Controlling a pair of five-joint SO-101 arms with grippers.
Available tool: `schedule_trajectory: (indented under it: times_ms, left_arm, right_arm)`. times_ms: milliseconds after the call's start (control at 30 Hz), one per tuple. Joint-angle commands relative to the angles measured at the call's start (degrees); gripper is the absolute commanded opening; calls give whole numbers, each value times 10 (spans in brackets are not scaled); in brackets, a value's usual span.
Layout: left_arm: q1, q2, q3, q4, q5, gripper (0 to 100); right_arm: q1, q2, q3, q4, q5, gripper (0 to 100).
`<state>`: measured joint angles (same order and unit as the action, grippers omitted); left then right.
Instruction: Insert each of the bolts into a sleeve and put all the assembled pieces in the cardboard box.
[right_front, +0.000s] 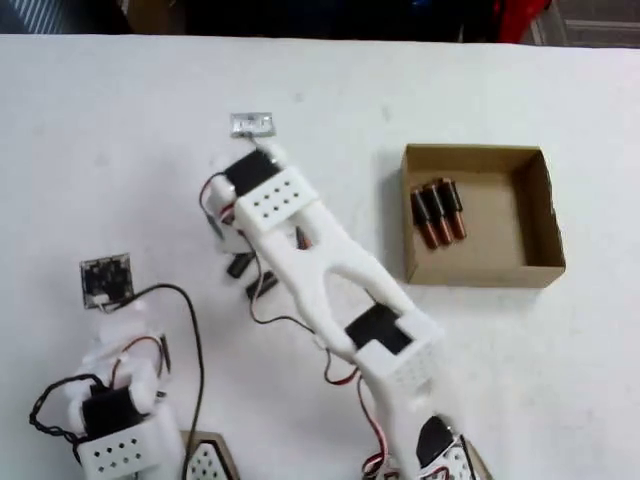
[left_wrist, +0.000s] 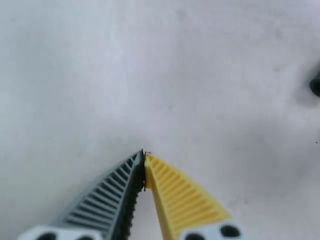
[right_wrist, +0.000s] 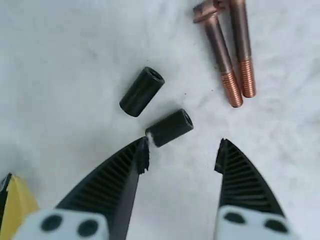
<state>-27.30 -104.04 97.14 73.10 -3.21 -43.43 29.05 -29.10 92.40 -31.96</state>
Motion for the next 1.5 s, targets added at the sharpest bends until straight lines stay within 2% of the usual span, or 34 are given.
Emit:
schedule_trajectory:
  times_ms: [0,133,367,600,867,1467]
  left_arm:
    - [-23,-6,-2,4,-5,24]
    - [-26,-6,-2,4,-5,24]
    - [-27,-6,-2,4,-5,24]
    - [-71,-6,-2,4,-5,24]
    - [-71,-7,-2,4,-5,24]
    - [-71,-7,-2,4,-5,24]
  right_arm:
    - [-23,30,-7,-36,-34,198]
    - [-42,51,-7,-75,-47,198]
    - [-44,52,-7,-127,-145,197]
    - [-44,51,-8,-128,-199,197]
    - [-44,57,-8,-129,-260,197]
    - [-18,105,-8,-195,-264,197]
